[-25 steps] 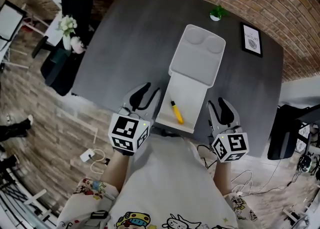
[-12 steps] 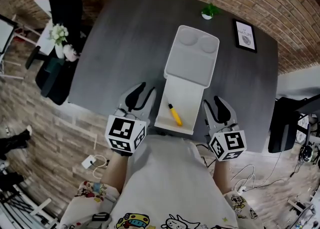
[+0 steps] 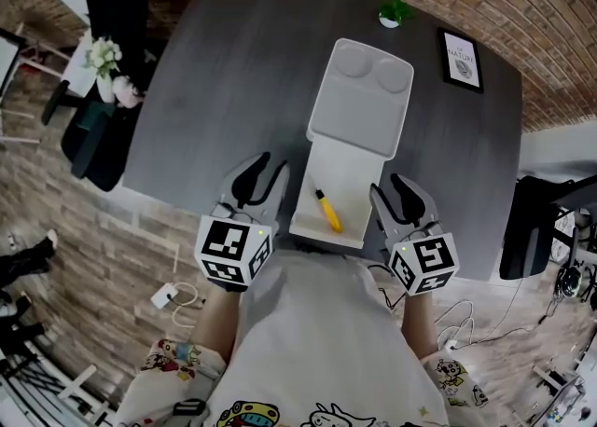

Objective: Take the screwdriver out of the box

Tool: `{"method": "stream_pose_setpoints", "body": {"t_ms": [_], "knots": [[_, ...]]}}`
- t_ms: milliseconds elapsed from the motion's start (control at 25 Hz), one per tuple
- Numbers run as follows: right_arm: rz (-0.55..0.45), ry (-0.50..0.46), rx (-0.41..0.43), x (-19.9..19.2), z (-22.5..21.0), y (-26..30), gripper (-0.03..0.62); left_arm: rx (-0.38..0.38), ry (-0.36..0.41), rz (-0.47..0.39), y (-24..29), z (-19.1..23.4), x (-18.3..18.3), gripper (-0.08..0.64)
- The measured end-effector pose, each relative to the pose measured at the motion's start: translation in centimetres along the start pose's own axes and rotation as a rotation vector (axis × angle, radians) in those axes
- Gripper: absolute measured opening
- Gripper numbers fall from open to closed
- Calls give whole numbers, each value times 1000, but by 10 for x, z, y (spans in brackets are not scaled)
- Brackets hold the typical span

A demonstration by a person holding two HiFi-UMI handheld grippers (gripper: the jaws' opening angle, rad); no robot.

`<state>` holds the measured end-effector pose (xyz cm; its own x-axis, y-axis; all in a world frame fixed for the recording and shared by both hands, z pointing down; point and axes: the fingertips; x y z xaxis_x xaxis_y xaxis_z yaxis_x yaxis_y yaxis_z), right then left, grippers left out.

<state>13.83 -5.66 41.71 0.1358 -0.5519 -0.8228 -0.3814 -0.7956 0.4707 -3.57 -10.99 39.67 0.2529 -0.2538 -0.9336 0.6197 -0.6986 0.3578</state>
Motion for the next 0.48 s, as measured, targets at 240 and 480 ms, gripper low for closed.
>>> {"method": "stream_pose_setpoints", "body": {"t_ms": [240, 480], "knots": [[69, -31, 38, -12, 12, 15, 167, -12, -13, 19, 2, -1, -10, 124], [132, -53, 68, -30, 23, 24, 169, -26, -22, 35, 4, -6, -19, 124]]}}
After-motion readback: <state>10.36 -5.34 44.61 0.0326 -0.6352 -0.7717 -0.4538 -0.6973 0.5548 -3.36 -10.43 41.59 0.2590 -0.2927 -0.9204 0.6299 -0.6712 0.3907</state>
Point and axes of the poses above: the fingertips, and each gripper's own axes: y forward along the fingers, z to its left, x out of its top, and after that the axes turned 14 degrees about y, right-handed
